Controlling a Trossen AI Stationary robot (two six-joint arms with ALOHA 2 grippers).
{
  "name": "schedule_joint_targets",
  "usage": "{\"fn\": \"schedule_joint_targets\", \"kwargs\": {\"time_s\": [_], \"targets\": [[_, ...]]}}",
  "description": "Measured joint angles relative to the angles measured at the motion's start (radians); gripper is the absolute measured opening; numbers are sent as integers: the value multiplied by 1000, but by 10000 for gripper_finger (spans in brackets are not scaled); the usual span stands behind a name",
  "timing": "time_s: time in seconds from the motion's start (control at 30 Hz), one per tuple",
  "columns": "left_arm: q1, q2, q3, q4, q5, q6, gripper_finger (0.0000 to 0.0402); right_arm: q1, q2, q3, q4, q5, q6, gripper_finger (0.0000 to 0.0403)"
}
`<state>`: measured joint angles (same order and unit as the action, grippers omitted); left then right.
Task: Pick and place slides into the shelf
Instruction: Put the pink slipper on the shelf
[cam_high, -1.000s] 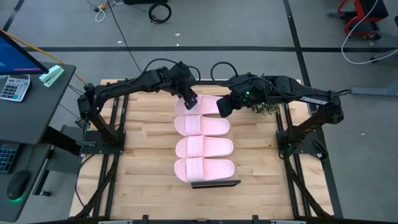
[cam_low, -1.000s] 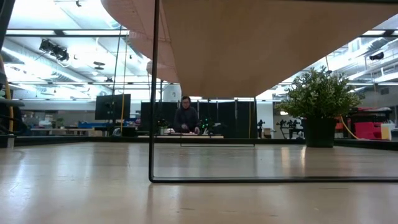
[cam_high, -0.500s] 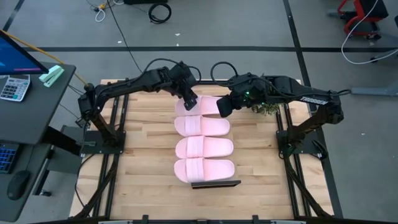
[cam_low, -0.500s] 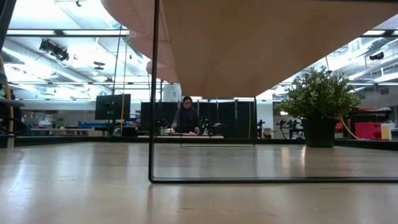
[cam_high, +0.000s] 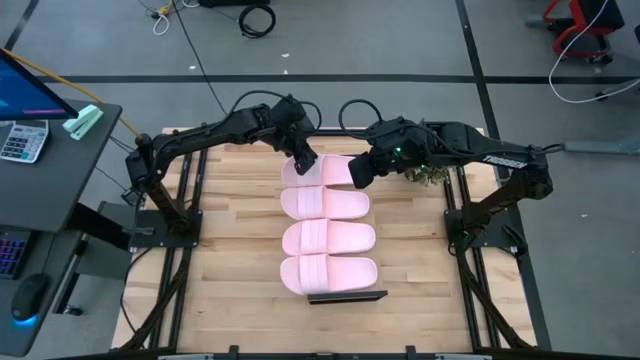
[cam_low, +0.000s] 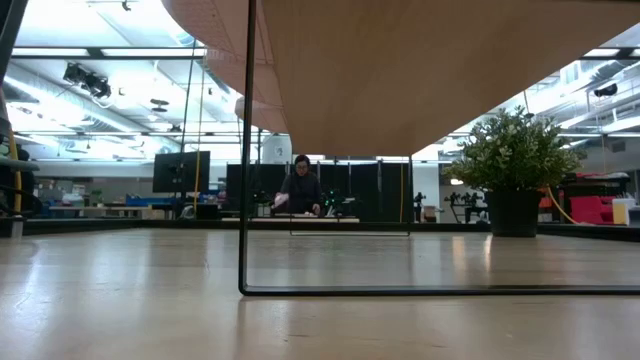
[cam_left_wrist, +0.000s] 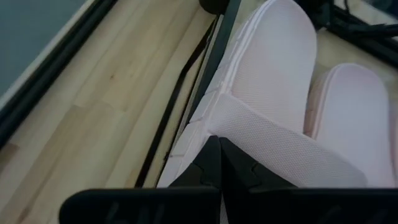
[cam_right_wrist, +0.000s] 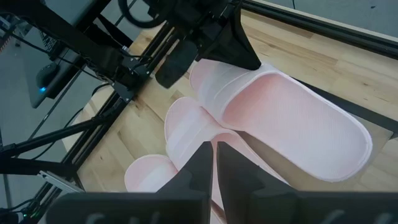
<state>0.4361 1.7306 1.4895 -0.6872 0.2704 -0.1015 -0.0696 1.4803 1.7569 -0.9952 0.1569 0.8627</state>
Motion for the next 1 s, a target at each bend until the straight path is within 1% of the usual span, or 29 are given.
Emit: {"fn": "schedule_joint_targets", "kwargs": {"time_s": [0.07, 0.2, 0.33, 0.47, 0.6, 0.7, 0.83, 0.9, 1.0], "targets": [[6, 0, 0, -8, 38, 6, 0, 0, 0, 0, 0, 0, 1, 29], [6, 0, 0, -42, 51, 39, 0, 0, 0, 0, 0, 0, 1, 29], [11, -7, -1, -37, 68, 26, 0, 0, 0, 0, 0, 0, 1, 29], [23, -5, 11, -58, 172, 13, 0, 0, 0, 0, -1, 0, 1, 29], [19, -3, 16, -72, 198, 10, 0, 0, 0, 0, -3, 0, 0, 29], [19, -4, 16, -61, 186, 3, 1, 0, 0, 0, -4, 0, 0, 29], [19, -21, 15, -20, 160, -1, 18, 0, 0, 0, -4, 0, 0, 29], [19, -37, 14, 7, 106, -17, 25, 0, 0, 0, -6, 0, 0, 29], [31, -67, 14, 11, -14, -16, 35, 0, 0, 0, -7, 1, 0, 29]]}}
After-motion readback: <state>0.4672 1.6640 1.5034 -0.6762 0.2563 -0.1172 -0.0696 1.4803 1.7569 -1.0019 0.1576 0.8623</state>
